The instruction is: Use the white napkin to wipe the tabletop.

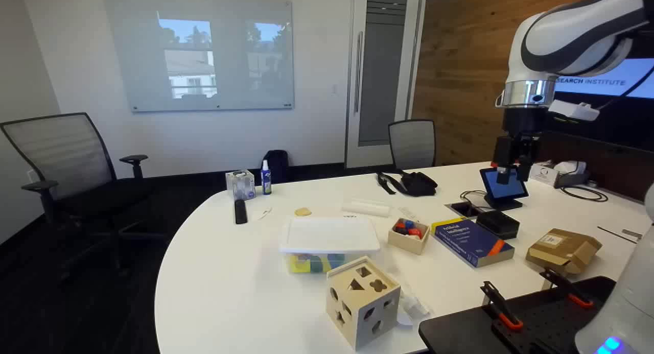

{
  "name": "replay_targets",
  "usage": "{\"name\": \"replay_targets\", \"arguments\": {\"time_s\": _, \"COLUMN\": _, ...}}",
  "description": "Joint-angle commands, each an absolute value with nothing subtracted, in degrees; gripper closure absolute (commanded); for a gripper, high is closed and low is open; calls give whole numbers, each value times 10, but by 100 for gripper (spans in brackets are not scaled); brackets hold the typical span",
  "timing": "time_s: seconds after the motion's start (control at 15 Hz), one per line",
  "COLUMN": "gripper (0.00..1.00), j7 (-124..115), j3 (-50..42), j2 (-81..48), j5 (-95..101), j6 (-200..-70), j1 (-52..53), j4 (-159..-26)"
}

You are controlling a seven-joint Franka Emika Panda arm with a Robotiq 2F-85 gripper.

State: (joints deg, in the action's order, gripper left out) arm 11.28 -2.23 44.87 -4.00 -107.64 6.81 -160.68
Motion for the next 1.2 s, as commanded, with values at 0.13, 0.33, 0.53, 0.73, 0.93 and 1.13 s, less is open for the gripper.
{"name": "replay_targets", "arguments": {"time_s": 0.13, "gripper": 0, "j7": 114, "j3": -19, "j2": 446, "j5": -42, "j6": -1075, "j1": 65, "j4": -1608}}
{"name": "replay_targets", "arguments": {"time_s": 0.33, "gripper": 0, "j7": 124, "j3": -18, "j2": 416, "j5": -37, "j6": -1102, "j1": 68, "j4": -1604}}
{"name": "replay_targets", "arguments": {"time_s": 0.53, "gripper": 0, "j7": 143, "j3": -19, "j2": 355, "j5": -37, "j6": -1175, "j1": 76, "j4": -1601}}
{"name": "replay_targets", "arguments": {"time_s": 0.73, "gripper": 0, "j7": 169, "j3": -19, "j2": 254, "j5": -38, "j6": -1271, "j1": 85, "j4": -1588}}
{"name": "replay_targets", "arguments": {"time_s": 0.93, "gripper": 0, "j7": 195, "j3": -15, "j2": 145, "j5": -39, "j6": -1354, "j1": 94, "j4": -1568}}
{"name": "replay_targets", "arguments": {"time_s": 1.13, "gripper": 0, "j7": 211, "j3": -3, "j2": 42, "j5": -36, "j6": -1420, "j1": 94, "j4": -1541}}
